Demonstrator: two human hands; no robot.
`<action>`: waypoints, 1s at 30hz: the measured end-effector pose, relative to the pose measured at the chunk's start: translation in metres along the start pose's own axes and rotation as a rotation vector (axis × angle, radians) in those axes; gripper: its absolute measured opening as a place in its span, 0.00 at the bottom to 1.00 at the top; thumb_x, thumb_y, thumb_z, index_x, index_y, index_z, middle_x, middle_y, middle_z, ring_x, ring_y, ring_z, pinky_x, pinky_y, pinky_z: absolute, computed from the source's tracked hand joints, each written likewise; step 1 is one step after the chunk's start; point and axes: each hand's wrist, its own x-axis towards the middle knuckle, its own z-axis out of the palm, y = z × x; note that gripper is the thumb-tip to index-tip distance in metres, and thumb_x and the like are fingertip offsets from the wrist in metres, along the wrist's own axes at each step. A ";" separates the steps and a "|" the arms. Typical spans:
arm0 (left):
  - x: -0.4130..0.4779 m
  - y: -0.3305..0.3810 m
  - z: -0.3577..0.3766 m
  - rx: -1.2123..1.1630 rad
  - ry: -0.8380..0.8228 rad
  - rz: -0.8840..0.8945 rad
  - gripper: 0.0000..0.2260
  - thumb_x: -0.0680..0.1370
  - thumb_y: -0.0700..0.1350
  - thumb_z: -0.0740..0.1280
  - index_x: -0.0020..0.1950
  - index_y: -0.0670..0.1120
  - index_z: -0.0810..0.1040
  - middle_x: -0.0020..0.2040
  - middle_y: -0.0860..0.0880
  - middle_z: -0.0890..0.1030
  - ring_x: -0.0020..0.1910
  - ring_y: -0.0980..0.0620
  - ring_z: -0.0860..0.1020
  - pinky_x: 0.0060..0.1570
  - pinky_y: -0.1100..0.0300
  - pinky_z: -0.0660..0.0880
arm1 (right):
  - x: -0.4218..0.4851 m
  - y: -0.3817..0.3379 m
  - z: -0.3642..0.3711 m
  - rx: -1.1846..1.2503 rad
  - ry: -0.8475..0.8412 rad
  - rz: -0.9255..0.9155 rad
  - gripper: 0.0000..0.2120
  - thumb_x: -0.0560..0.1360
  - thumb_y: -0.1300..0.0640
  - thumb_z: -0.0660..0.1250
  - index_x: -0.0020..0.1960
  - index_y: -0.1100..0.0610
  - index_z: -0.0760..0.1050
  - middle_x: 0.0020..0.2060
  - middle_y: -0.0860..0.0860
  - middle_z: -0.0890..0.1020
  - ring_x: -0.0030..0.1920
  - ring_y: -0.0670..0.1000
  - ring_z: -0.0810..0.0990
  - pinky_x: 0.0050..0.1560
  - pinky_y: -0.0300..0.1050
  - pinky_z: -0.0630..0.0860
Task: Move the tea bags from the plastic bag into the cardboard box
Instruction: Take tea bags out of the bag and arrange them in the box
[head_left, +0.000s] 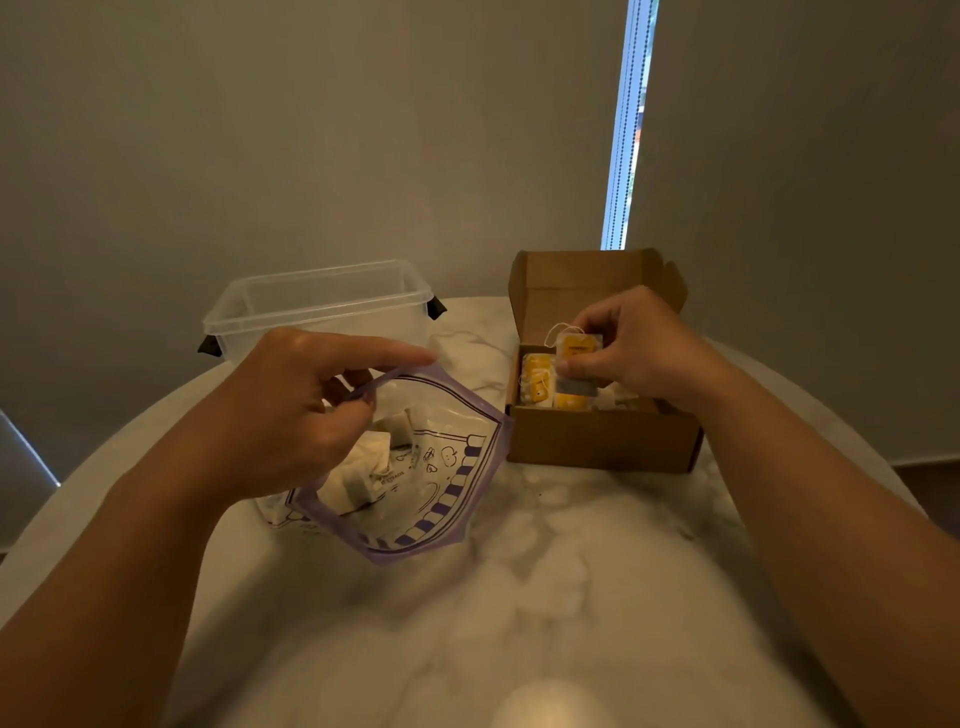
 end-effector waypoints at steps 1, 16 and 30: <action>0.000 0.000 0.000 0.002 -0.002 0.001 0.23 0.70 0.41 0.63 0.62 0.58 0.79 0.52 0.60 0.83 0.45 0.59 0.81 0.42 0.60 0.82 | 0.001 0.002 0.002 -0.015 -0.013 0.006 0.09 0.68 0.58 0.78 0.47 0.55 0.83 0.40 0.49 0.84 0.41 0.49 0.83 0.36 0.40 0.81; 0.000 0.000 -0.003 0.000 -0.010 0.006 0.23 0.71 0.41 0.62 0.63 0.56 0.79 0.51 0.61 0.81 0.45 0.59 0.80 0.42 0.64 0.80 | -0.009 -0.006 -0.008 -0.313 0.165 -0.062 0.14 0.68 0.59 0.77 0.53 0.55 0.81 0.43 0.49 0.84 0.40 0.40 0.79 0.37 0.30 0.70; -0.001 0.003 -0.004 0.028 -0.021 -0.009 0.23 0.71 0.40 0.61 0.65 0.52 0.79 0.56 0.54 0.83 0.45 0.57 0.81 0.44 0.62 0.80 | -0.068 -0.085 0.091 -0.149 -0.440 -0.439 0.14 0.74 0.58 0.73 0.59 0.52 0.81 0.52 0.48 0.84 0.49 0.43 0.81 0.52 0.41 0.81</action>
